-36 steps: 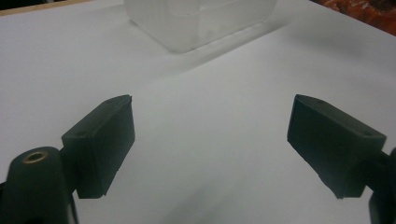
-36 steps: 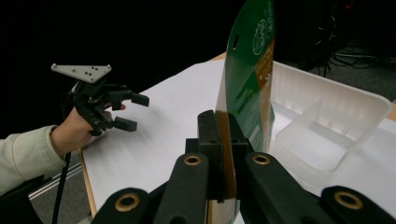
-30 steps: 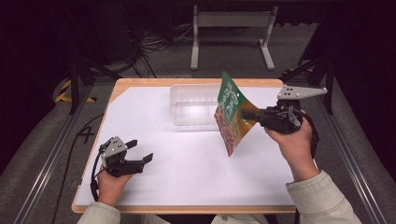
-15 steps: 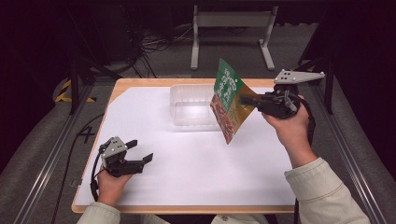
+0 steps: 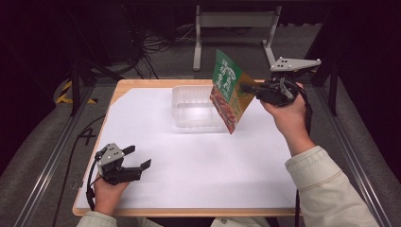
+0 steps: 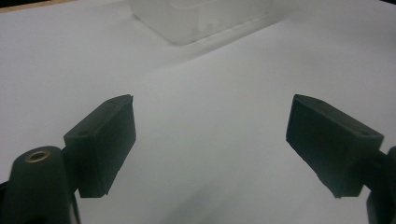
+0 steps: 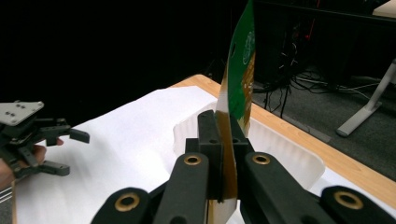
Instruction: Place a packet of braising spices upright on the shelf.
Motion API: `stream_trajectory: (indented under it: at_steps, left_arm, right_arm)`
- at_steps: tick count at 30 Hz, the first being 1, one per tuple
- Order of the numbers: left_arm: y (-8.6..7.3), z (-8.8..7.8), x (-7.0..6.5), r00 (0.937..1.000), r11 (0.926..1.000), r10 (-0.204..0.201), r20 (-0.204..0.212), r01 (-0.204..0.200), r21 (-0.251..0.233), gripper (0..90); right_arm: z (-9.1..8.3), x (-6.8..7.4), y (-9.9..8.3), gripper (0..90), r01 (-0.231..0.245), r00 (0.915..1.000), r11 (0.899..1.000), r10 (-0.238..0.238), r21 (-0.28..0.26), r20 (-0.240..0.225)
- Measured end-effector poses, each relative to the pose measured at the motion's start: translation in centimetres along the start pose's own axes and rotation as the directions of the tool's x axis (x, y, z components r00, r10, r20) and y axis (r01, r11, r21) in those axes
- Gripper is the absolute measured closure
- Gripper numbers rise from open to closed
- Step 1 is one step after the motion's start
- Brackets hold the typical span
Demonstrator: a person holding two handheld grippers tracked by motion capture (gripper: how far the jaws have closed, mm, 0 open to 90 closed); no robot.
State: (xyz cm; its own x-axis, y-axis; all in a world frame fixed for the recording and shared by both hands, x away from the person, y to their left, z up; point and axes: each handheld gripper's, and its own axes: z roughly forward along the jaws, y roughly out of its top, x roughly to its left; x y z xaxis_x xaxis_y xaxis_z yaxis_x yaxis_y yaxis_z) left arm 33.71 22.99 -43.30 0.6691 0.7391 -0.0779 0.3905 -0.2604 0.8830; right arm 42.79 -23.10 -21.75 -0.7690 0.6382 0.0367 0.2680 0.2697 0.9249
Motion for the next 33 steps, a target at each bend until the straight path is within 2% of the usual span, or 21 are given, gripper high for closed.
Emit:
stream_trajectory:
  at_steps: [11, 19, 27, 33]
  left_arm:
    - [-0.7, -1.0, 0.0, 0.9997, 0.9999, -0.012, -0.021, 0.012, 0.0, 16.2]
    - [-1.2, -2.0, -0.1, 0.9989, 0.9997, -0.024, -0.041, 0.024, -0.009, 16.2]
    - [-1.5, -2.6, -0.2, 0.998, 0.9996, -0.024, -0.058, 0.023, -0.017, 16.3]
    - [-1.4, -2.5, -0.2, 0.9984, 0.9997, -0.02, -0.052, 0.019, -0.015, 16.3]
  right_arm:
    - [2.2, -1.0, 1.3, 90.0, 0.02, 0.9996, 1.0, -0.019, -0.016, 0.018]
    - [3.9, -0.9, 2.0, 90.0, 0.042, 0.9989, 0.999, -0.041, -0.027, 0.024]
    - [5.3, -1.3, 2.6, 90.0, 0.027, 0.9994, 0.998, -0.026, -0.048, 0.021]
    - [6.3, -1.4, 2.9, 90.0, 0.027, 0.9996, 0.998, -0.026, -0.063, 0.013]
